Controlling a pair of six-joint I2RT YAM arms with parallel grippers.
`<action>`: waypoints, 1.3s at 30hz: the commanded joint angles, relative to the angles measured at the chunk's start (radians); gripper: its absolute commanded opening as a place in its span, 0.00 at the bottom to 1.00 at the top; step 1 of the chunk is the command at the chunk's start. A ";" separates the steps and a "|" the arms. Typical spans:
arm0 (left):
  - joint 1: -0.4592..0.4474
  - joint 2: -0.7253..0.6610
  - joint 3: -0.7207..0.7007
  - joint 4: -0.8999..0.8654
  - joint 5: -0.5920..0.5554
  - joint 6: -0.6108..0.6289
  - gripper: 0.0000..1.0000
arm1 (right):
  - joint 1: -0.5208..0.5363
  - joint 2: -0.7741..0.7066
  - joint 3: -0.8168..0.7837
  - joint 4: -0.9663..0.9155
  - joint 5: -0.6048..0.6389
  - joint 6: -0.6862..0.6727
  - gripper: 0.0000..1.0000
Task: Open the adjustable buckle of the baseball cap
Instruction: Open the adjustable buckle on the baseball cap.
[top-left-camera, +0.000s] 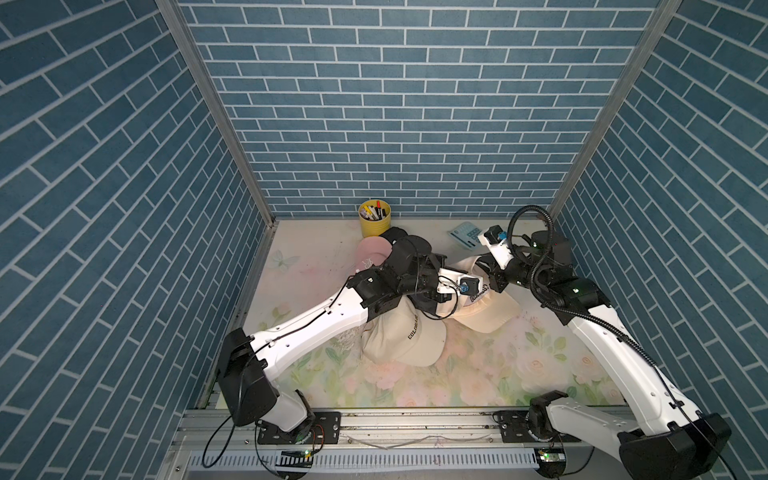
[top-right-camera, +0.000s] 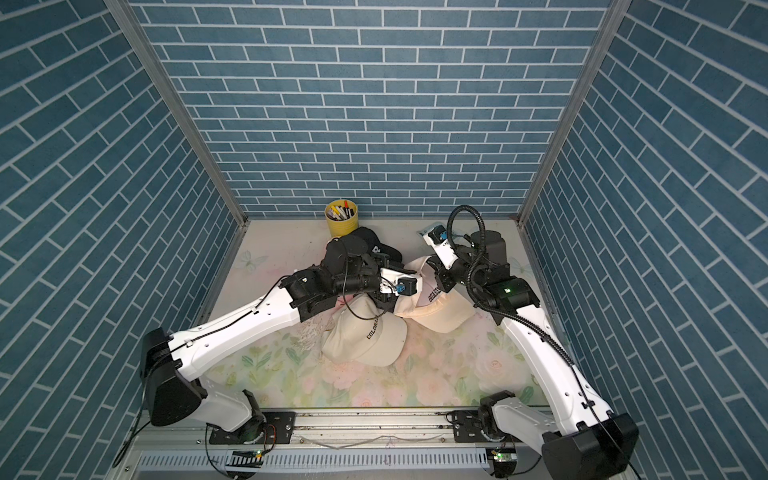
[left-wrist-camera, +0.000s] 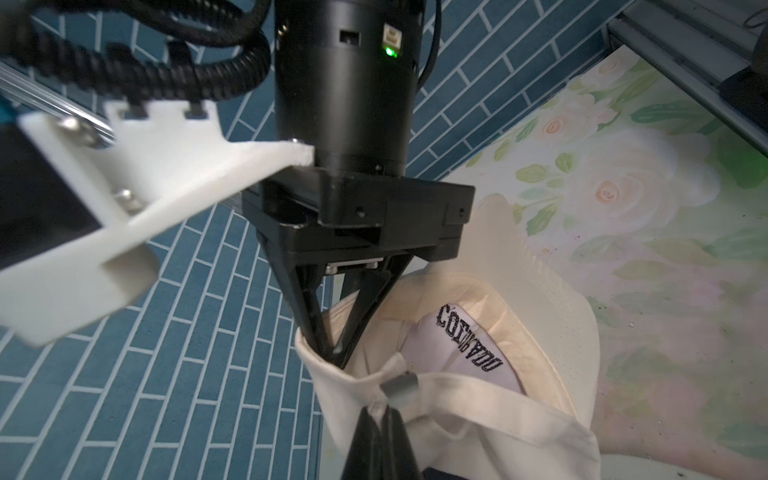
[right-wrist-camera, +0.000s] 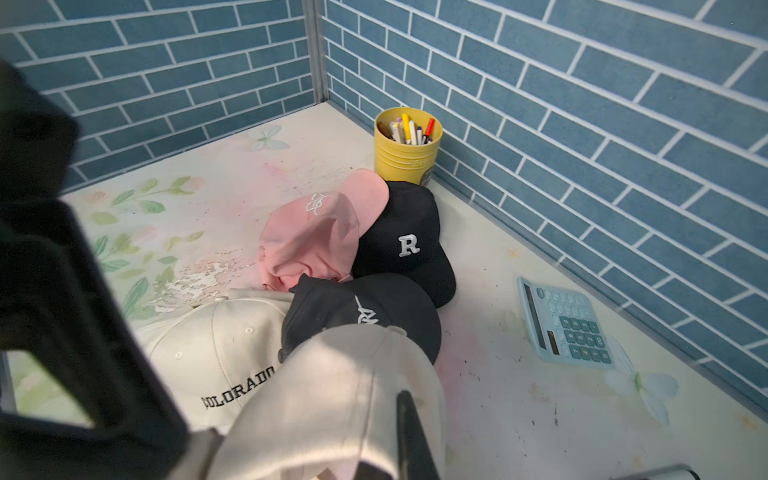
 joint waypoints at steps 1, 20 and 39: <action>-0.003 -0.049 -0.042 0.073 -0.024 -0.036 0.00 | -0.024 0.024 -0.008 0.072 0.032 0.057 0.00; -0.003 -0.117 -0.193 0.270 -0.123 -0.117 0.00 | -0.075 0.037 -0.002 0.184 0.072 0.298 0.00; -0.058 0.015 -0.163 0.553 -0.437 -0.529 0.62 | -0.065 0.092 0.193 -0.009 0.127 0.485 0.00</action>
